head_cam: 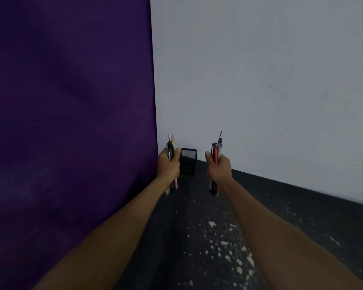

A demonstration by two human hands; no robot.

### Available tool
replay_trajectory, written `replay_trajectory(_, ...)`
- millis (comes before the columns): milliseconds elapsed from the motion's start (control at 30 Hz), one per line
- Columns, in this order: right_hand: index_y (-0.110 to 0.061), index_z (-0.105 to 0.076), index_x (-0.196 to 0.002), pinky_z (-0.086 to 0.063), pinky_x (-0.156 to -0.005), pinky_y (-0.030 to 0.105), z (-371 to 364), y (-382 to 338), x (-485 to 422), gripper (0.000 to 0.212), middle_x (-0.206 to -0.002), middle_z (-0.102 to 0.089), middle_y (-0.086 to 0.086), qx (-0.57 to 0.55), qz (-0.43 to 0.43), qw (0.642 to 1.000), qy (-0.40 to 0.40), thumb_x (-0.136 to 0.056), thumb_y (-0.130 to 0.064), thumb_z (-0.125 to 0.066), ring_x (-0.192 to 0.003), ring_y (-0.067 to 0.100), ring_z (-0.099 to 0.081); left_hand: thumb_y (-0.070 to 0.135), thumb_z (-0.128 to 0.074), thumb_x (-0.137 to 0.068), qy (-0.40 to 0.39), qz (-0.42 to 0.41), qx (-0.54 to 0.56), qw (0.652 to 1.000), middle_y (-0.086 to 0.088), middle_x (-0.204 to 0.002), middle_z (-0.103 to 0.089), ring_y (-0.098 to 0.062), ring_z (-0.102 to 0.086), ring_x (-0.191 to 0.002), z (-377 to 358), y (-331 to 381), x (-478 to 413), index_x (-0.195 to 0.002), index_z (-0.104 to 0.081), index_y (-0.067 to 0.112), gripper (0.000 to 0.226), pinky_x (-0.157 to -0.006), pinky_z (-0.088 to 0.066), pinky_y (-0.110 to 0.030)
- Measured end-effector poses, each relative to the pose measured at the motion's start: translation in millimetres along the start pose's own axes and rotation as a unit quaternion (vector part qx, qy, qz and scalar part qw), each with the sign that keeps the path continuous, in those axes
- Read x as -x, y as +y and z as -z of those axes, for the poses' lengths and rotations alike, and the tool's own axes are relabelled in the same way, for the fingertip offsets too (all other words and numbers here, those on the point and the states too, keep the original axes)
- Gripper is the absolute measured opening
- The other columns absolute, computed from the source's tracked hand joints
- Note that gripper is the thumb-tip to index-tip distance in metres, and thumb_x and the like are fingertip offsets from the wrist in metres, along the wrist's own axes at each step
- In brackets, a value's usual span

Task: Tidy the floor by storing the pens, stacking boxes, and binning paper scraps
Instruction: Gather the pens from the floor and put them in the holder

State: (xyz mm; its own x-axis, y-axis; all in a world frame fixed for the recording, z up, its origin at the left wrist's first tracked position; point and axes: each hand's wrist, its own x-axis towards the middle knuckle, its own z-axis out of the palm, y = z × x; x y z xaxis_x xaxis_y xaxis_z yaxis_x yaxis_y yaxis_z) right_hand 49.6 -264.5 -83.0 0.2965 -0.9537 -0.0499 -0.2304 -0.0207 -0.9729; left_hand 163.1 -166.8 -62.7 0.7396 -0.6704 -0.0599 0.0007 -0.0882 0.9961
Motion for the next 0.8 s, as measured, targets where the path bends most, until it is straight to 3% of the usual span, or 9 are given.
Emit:
replay_trajectory(300, -0.015, -0.041, -0.072, -0.042, -0.059, 0.037, -40.2, 8.8, -102.8, 0.035, -0.063, -0.046, 0.009, -0.045, 0.016, 0.998, -0.032, -0.092, -0.037, -0.058, -0.056, 0.02, -0.045, 0.027, -0.053, -0.096, 0.048, -0.041, 0.013, 0.998, -0.003, -0.058, -0.044, -0.012, -0.04, -0.043, -32.4, -14.0, -98.4, -0.078, -0.046, 0.02, 0.021, -0.039, -0.037, -0.022)
replay_trajectory(500, -0.012, -0.044, -0.075, -0.047, -0.047, 0.026, -70.5, 17.5, -151.2, 0.03, -0.056, -0.049, 0.001, -0.057, 0.069, 0.995, -0.031, -0.095, -0.03, -0.057, -0.042, 0.007, -0.049, 0.029, -0.05, -0.097, 0.063, -0.063, 0.038, 0.995, -0.002, -0.061, -0.045, -0.012, -0.042, -0.049, -56.4, -25.6, -161.0, -0.087, -0.049, 0.019, 0.014, -0.049, -0.041, -0.028)
replay_trajectory(633, -0.014, -0.045, -0.075, -0.049, -0.055, 0.031, -85.2, 22.0, -172.6, 0.029, -0.06, -0.05, 0.001, -0.048, 0.099, 0.993, -0.037, -0.096, -0.03, -0.054, -0.052, 0.014, -0.053, 0.028, -0.048, -0.098, 0.072, -0.078, 0.048, 0.993, 0.001, -0.056, -0.045, -0.008, -0.043, -0.044, -66.5, -39.6, -191.0, -0.081, -0.047, 0.024, 0.017, -0.046, -0.043, -0.023)
replay_trajectory(800, -0.018, -0.046, -0.074, -0.051, -0.067, 0.042, -101.5, 34.3, -190.0, 0.026, -0.068, -0.051, 0.006, -0.051, 0.11, 0.992, -0.039, -0.097, -0.029, -0.053, -0.066, 0.025, -0.054, 0.028, -0.049, -0.098, 0.086, -0.068, 0.072, 0.991, 0.0, -0.059, -0.048, -0.009, -0.047, -0.051, -77.6, -61.1, -217.1, -0.088, -0.05, 0.014, 0.018, -0.054, -0.048, -0.024)
